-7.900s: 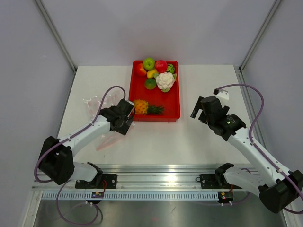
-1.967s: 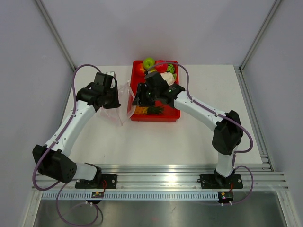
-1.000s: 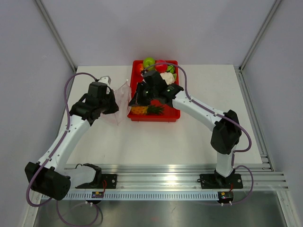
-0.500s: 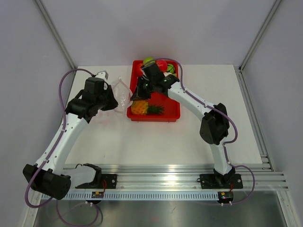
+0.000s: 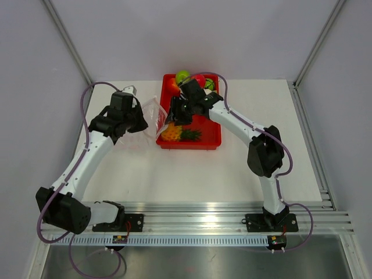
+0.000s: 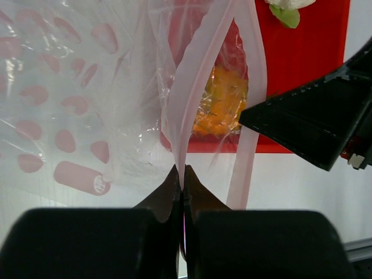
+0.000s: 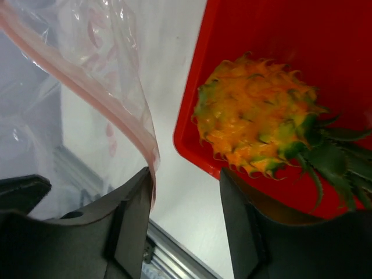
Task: Place the food in the zip-top bag and seal the zipper
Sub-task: Open the zipper of the food storage bag.
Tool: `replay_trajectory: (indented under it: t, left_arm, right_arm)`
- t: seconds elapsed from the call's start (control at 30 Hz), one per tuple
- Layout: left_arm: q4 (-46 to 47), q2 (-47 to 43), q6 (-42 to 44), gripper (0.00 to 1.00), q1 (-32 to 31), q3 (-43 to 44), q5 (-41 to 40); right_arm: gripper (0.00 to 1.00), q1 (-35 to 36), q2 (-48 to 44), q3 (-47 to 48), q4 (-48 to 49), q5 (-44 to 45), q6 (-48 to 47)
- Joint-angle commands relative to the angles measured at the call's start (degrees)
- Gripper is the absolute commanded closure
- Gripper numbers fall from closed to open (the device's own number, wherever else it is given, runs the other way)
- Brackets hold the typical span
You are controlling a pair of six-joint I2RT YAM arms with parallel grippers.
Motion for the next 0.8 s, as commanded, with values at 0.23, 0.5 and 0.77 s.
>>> replay_trajectory:
  t: [0.23, 0.5, 0.77]
  left_arm:
    - [2.1, 3.0, 1.2, 1.00, 0.3, 2.1, 0.3]
    - [2.0, 3.2, 1.5, 1.00, 0.3, 2.0, 0.3]
    - [2.7, 2.4, 0.8, 1.00, 0.3, 0.7, 1.6]
  right_arm:
    - [0.31, -1.7, -15.4, -6.5, -0.9, 13.9, -7.7]
    - [0.32, -8.1, -23.5, -17.7, 6.8, 25.4, -6.7]
    - [0.32, -10.4, -14.0, -11.7, 4.1, 25.0, -6.7]
